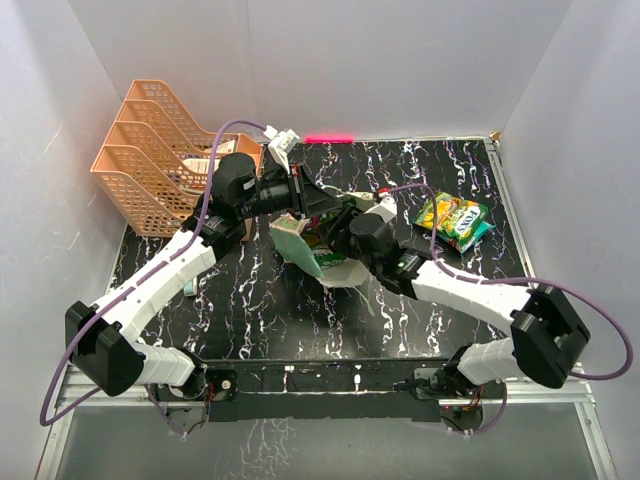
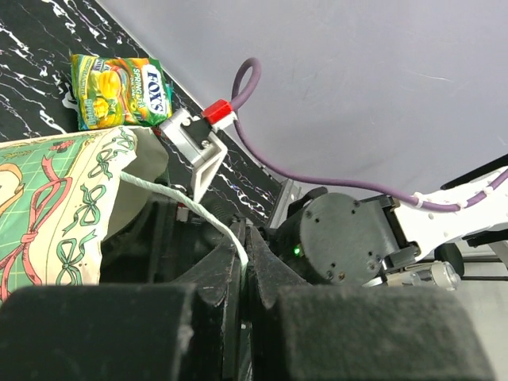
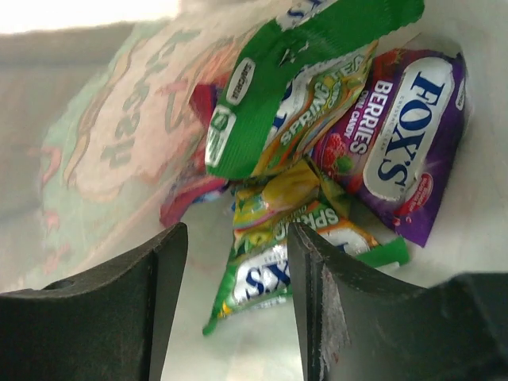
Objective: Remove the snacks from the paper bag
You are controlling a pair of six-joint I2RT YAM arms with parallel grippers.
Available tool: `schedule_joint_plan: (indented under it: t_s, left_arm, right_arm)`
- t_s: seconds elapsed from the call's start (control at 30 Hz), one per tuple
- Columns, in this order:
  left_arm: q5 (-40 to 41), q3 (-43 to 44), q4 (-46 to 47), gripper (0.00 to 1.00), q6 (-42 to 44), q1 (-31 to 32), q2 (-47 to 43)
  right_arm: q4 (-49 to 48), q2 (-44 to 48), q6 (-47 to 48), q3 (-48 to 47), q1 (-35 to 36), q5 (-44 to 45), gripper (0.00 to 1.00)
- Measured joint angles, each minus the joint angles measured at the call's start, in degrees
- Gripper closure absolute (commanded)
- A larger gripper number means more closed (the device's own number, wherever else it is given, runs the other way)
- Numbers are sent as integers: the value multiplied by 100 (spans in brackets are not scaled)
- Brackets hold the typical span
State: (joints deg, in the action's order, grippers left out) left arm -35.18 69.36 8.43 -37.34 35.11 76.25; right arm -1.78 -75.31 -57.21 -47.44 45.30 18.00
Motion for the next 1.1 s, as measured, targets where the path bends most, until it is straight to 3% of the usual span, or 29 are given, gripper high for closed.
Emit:
schedule_joint_plan:
  t_s: [0.27,0.43,0.7,1.1]
  left_arm:
    - [-57,-4,79,100,-122,0,-4]
    - [-90,-7,83,100,-125,0,-17]
    - [-81,-76,42,100,-120,0,-35]
    - [2,-83,-63,100,-55,0,-72]
  right_arm:
    - [-50,-584,-629,-354,74,887,45]
    - [-55,-800,-870,-433,79,1325,62]
    - [-81,-1134,-977,-741,116,1620,56]
    - [385,-1346,-1480,-894,149,1891,58]
